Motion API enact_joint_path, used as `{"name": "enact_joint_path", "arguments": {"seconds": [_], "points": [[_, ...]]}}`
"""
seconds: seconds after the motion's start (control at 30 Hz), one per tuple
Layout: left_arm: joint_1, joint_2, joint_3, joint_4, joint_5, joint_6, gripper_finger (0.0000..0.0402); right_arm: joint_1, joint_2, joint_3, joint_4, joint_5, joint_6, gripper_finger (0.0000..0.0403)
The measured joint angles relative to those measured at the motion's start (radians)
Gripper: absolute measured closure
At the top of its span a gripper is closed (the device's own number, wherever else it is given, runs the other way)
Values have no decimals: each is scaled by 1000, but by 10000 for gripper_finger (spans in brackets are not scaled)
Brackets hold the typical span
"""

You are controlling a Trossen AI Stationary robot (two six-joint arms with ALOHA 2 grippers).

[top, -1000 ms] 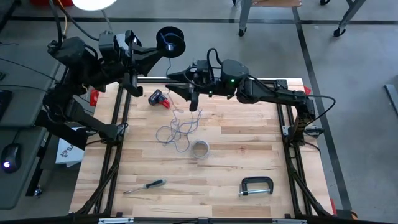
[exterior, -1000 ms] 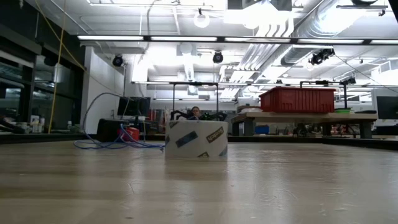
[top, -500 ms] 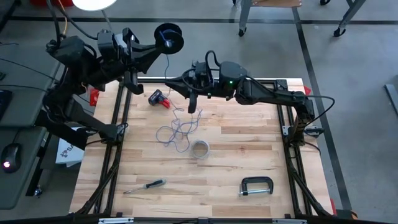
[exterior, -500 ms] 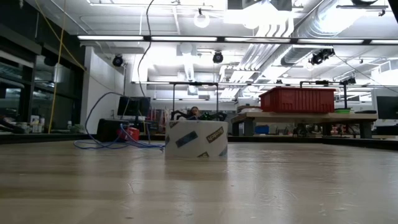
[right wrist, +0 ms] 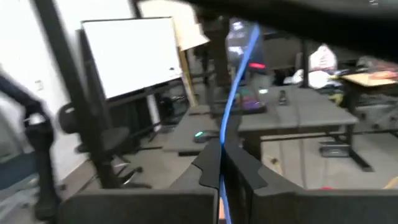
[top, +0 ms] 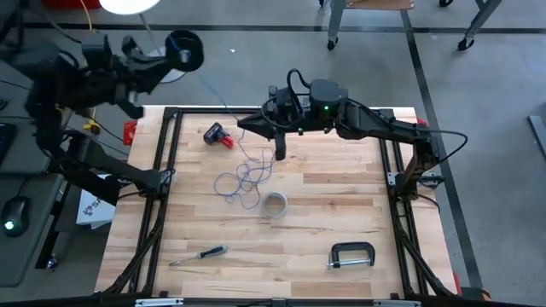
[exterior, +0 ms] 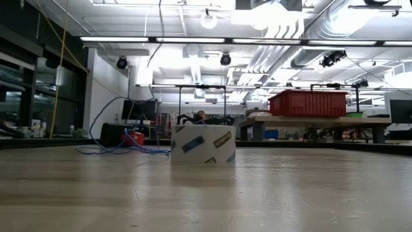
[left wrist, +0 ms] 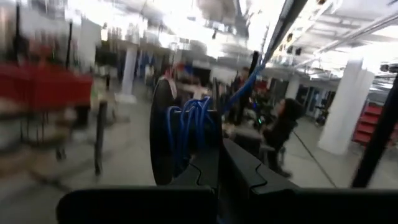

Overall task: Coil cords
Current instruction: Coil the blue wire on the spool

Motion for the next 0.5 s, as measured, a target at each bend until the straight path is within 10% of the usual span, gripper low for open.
{"name": "enact_joint_path", "arguments": {"seconds": [0.5], "points": [[37,48,48,-176,363,-344,401,-9,-18,121,-33,-131,-90,402]]}}
